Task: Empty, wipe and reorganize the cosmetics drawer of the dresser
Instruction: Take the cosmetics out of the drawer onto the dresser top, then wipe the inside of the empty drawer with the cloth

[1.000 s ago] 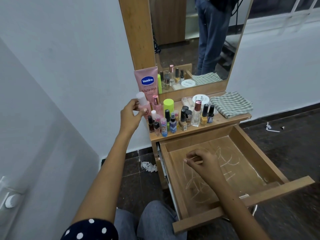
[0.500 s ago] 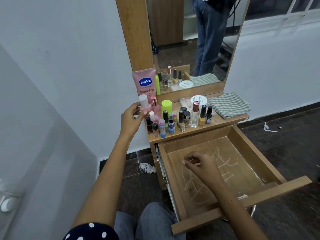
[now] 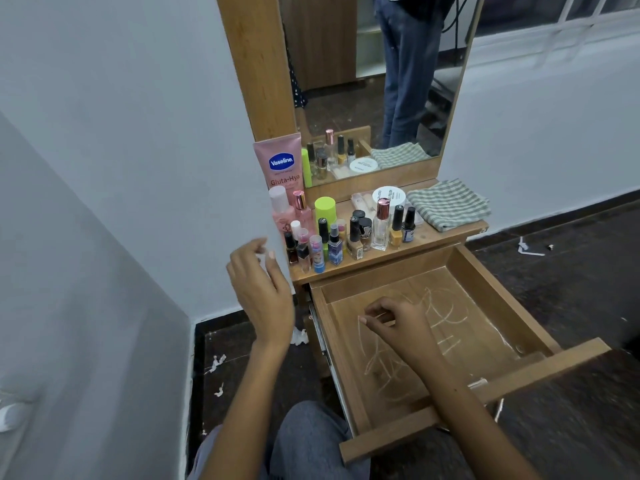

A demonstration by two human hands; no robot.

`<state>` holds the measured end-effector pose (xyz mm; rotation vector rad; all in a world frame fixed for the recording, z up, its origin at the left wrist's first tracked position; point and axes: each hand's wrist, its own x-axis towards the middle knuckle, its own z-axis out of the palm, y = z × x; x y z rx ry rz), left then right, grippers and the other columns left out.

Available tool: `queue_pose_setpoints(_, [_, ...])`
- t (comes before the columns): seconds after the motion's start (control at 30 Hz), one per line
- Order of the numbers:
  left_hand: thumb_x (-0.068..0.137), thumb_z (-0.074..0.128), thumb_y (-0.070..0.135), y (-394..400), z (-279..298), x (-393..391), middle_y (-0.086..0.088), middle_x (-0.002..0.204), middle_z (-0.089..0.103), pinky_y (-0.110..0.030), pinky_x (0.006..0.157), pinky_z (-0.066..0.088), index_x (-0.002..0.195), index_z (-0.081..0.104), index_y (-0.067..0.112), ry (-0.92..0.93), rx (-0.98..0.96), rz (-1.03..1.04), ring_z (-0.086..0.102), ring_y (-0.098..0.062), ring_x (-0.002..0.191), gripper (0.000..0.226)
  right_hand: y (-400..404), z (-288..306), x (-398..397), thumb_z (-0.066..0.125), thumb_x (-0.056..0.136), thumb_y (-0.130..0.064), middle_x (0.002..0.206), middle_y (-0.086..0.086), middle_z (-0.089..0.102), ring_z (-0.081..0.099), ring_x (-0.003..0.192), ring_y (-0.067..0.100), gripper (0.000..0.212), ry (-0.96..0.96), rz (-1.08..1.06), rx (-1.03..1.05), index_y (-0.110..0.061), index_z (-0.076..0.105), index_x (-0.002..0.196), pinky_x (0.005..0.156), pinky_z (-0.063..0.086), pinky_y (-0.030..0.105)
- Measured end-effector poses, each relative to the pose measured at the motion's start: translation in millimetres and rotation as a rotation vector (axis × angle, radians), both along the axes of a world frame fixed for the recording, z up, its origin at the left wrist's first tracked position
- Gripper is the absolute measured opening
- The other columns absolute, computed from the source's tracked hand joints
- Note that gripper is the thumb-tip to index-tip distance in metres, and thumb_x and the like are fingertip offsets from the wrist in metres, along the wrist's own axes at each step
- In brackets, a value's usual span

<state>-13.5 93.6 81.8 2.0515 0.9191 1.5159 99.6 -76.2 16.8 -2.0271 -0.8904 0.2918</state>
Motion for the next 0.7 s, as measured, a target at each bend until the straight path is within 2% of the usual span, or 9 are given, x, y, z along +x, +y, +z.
queue_pose_setpoints(0.13, [0.096,0.045,0.010,-63.3,-25.7,4.5,-0.006,0.108,0.059,-0.029,0.085,0.043,0.114,0.056,0.008,0.245,0.216,-0.321,0.049,-0.012,0.102,0.021,-2.9,1.1,1.1,0.074,0.080,-0.020,0.086,-0.007,0.069,0.064,0.077,0.004,0.009,-0.001,-0.102,-0.025,-0.020,0.070,0.088,0.074,0.056,0.029])
queue_pose_setpoints(0.2, [0.094,0.043,0.015,-79.5,-38.5,16.5,-0.006,0.124,0.058,-0.033,0.096,0.042,0.124,0.054,0.010,0.444,0.294,-0.469,0.050,-0.015,0.116,0.033,-9.4,6.2,5.8,0.073,0.081,-0.018,0.089,-0.007,0.069,0.063,0.079,0.004,0.012,0.009,-0.164,-0.056,-0.019,0.070,0.092,0.075,0.055,0.024])
queue_pose_setpoints(0.27, [0.094,0.044,0.017,-83.9,-48.8,30.1,-0.007,0.146,0.042,-0.039,0.111,0.030,0.138,0.044,0.012,0.641,0.367,-0.539,0.035,-0.019,0.136,0.044,-19.4,16.2,15.7,0.070,0.083,-0.016,0.091,-0.009,0.067,0.059,0.080,0.001,0.014,-0.051,-0.242,-0.091,-0.020,0.069,0.097,0.074,0.049,0.017])
queue_pose_setpoints(0.33, [0.096,0.044,0.023,-81.7,-54.6,41.2,-0.009,0.156,0.022,-0.042,0.116,0.015,0.146,0.033,0.013,0.802,0.420,-0.551,0.016,-0.022,0.145,0.053,-28.9,28.9,31.2,0.065,0.087,-0.015,0.092,-0.005,0.067,0.059,0.080,0.004,0.011,-0.186,-0.355,-0.070,-0.016,0.069,0.098,0.075,0.049,0.019])
queue_pose_setpoints(0.4, [0.097,0.034,0.035,-78.5,-56.4,49.8,-0.010,0.157,0.016,-0.044,0.116,0.009,0.148,0.029,0.012,0.935,0.465,-0.525,0.011,-0.023,0.146,0.055,-31.4,39.4,52.6,0.059,0.091,-0.016,0.101,0.002,0.068,0.059,0.088,0.010,0.014,-0.313,-0.454,-0.028,-0.013,0.068,0.102,0.078,0.048,0.023])
queue_pose_setpoints(0.5, [0.096,0.021,0.043,-74.4,-58.2,60.7,-0.010,0.156,0.016,-0.044,0.114,0.008,0.147,0.029,0.010,1.064,0.490,-0.478,0.013,-0.022,0.145,0.061,-21.6,49.6,96.5,0.050,0.095,-0.013,0.124,0.010,0.061,0.055,0.115,0.023,0.028,-0.415,-0.464,-0.047,-0.008,0.058,0.121,0.096,0.044,0.034])
queue_pose_setpoints(0.57, [0.094,0.020,0.045,-72.0,-59.1,64.8,-0.011,0.155,0.020,-0.044,0.114,0.009,0.146,0.031,0.009,1.112,0.475,-0.446,0.017,-0.022,0.144,0.064,-11.6,53.7,125.0,0.047,0.096,-0.011,0.144,0.014,0.046,0.039,0.136,0.028,0.040,-0.425,-0.384,-0.150,-0.005,0.047,0.135,0.113,0.031,0.041])
queue_pose_setpoints(0.63, [0.092,0.021,0.046,-71.0,-59.1,67.4,-0.011,0.153,0.027,-0.046,0.113,0.013,0.143,0.036,0.007,1.144,0.461,-0.415,0.023,-0.021,0.142,0.066,-2.8,53.2,145.7,0.043,0.099,-0.018,0.154,0.013,0.031,0.023,0.145,0.027,0.047,-0.398,-0.295,-0.265,-0.006,0.035,0.144,0.118,0.018,0.042])
queue_pose_setpoints(0.7, [0.091,0.021,0.046,-72.1,-58.3,68.5,-0.011,0.151,0.030,-0.046,0.112,0.014,0.142,0.037,0.007,1.148,0.441,-0.411,0.025,-0.020,0.141,0.066,2.9,48.8,158.4,0.039,0.101,-0.027,0.156,0.011,0.025,0.018,0.146,0.026,0.050,-0.383,-0.233,-0.345,-0.008,0.030,0.147,0.118,0.014,0.043])
